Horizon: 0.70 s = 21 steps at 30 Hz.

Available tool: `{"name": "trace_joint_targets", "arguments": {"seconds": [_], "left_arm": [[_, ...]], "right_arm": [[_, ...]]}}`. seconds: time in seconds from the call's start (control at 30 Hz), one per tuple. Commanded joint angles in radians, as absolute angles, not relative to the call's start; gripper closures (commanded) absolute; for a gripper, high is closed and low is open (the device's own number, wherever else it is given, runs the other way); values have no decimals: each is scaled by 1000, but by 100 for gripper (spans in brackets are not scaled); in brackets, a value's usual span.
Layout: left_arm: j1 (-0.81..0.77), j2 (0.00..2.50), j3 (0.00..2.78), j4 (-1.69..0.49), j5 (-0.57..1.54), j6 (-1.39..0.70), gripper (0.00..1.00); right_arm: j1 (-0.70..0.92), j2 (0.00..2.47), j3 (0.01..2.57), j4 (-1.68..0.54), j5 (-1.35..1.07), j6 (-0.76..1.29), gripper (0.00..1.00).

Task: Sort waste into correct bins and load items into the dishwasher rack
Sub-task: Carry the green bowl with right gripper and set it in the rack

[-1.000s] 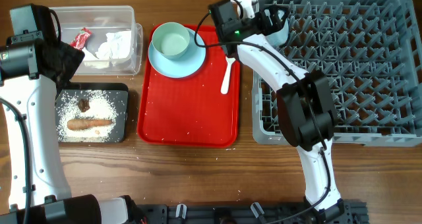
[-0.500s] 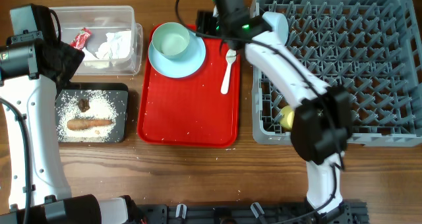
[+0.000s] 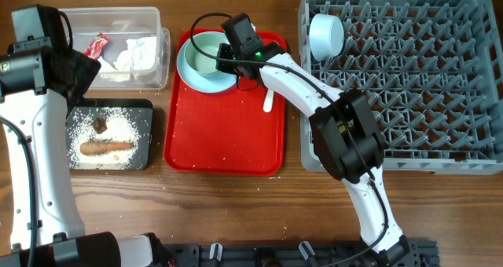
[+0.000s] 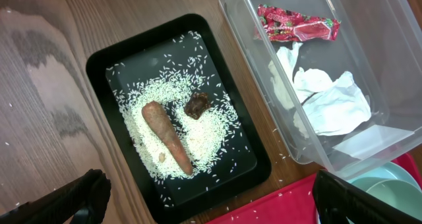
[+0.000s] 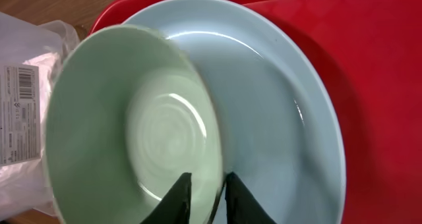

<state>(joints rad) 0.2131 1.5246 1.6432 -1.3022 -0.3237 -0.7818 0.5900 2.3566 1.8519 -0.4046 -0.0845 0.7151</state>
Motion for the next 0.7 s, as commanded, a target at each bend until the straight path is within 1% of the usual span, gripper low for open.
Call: {"name": "trace_joint_targets", "arguments": {"seconds": [0.0,0.1,0.2,0.23,0.3,0.4,0.43,0.5,0.6,0.67], "left_arm": [[211,1524,1654,-1303,-323,-766,0],[211,1524,1654,-1302,-323,-766,0],[211,1524,1654,-1302,-323,-766,0],[211,1524,1654,-1302,-323,-766,0],[211,1524,1654,-1303,-323,-766,0],[211,1524,1654,-1302,-323,-766,0],[211,1524,1654,-1302,-323,-766,0],[211,1524,1654,-1303,-323,-766,0],[211,1524,1654,-1302,-323,-766,0],[211,1524,1654,-1302,-323,-766,0]], "right_arm": [[588,2375,1851,-422,-77,722,94],[579,2331,1851,-446,-129,683,96],[530,2155,1851,-496,-126,597,96],[501,2060,1851,-552,-96,567,96],[448,1874,1851,-716,90,520,96],[416,1683,1851,-1041,628,519,96],[416,1648,1851,-1161,760,532,96],[416,1655,1846,-1291,816,532,96],[418,1744,1776,-1383,916,527,96],[418,1816,1758,-1447,969,567,96]]}}
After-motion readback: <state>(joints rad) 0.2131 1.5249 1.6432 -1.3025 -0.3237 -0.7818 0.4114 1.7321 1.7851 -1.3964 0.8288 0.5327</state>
